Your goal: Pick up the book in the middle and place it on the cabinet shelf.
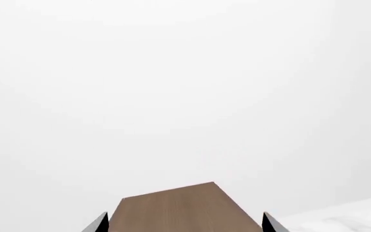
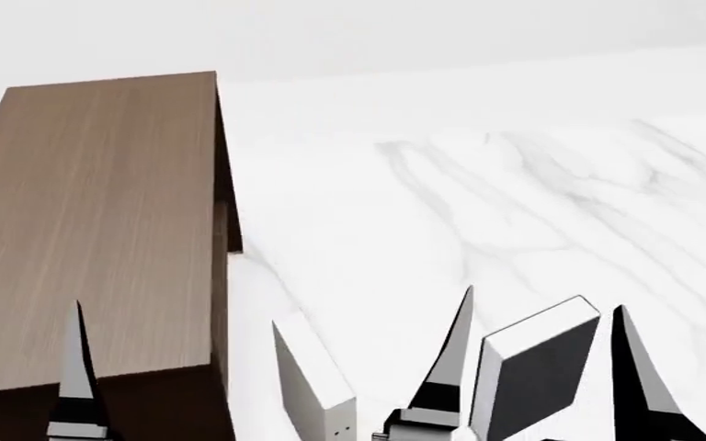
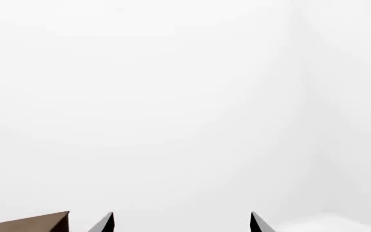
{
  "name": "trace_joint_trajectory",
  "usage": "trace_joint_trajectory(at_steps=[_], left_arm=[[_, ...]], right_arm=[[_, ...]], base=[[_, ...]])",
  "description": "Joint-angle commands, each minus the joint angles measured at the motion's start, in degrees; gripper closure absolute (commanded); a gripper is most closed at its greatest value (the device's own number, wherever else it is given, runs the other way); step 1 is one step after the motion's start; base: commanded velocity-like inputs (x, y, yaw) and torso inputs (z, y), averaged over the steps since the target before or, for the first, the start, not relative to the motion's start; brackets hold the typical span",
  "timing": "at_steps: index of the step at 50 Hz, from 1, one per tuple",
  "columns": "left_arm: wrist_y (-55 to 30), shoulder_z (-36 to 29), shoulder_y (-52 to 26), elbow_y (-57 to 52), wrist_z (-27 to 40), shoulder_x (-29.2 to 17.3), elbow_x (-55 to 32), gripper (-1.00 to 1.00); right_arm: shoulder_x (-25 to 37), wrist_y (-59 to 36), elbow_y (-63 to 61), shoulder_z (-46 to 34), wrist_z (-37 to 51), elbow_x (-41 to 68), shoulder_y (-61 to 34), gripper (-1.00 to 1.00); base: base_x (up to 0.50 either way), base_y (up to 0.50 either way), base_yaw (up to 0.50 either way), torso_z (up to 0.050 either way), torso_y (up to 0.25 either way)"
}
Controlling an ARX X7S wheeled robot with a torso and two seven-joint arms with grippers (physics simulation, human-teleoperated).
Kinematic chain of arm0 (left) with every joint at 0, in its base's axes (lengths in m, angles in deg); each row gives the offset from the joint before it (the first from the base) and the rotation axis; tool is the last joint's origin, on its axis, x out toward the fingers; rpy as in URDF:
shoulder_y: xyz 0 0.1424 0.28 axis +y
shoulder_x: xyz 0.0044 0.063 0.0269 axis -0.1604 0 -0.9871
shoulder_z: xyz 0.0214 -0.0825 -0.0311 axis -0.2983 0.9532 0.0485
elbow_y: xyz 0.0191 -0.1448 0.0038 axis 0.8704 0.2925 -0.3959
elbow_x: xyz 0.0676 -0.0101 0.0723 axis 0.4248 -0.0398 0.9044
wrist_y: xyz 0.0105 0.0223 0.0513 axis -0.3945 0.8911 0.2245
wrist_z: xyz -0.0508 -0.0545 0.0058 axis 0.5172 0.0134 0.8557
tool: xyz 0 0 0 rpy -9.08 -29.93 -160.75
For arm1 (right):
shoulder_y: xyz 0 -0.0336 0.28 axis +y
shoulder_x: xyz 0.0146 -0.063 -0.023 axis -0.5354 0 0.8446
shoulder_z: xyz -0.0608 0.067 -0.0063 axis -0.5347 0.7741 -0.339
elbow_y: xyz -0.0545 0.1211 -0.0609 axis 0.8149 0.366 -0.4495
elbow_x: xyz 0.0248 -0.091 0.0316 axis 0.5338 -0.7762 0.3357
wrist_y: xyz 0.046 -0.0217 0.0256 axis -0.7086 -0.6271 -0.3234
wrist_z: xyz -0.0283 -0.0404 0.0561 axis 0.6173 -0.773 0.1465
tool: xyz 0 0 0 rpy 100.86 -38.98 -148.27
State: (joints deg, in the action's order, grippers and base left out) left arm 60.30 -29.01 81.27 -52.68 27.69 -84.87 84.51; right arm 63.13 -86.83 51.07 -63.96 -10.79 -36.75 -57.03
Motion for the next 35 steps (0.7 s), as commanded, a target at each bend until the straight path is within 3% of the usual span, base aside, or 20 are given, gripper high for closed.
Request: trace_joint_trajectory(at_steps=[1, 30, 35], left_arm=[[-0.4, 1.8, -0.2, -0.2, -1.1, 1.1, -0.9, -1.00], [-1.4, 2.3, -0.8, -1.0, 0.2, 0.6, -3.6, -1.00], [-2.4, 1.5, -1.2, -1.8, 0.4, 0.5, -3.6, -1.00]], right_arm=[[-0.1, -3.5, -1.0, -0.1, 1.0, -4.5, -0.7, -1.00], [0.4, -4.8, -0.1, -1.1, 2.8, -5.0, -1.4, -1.00], [0.5, -4.7, 0.1, -1.3, 3.0, -4.9, -1.3, -1.00]], base=[[0.00, 0.00, 0.00, 0.000, 0.000], [0.00, 0.00, 0.00, 0.048, 0.000], [0.00, 0.00, 0.00, 0.045, -0.132]])
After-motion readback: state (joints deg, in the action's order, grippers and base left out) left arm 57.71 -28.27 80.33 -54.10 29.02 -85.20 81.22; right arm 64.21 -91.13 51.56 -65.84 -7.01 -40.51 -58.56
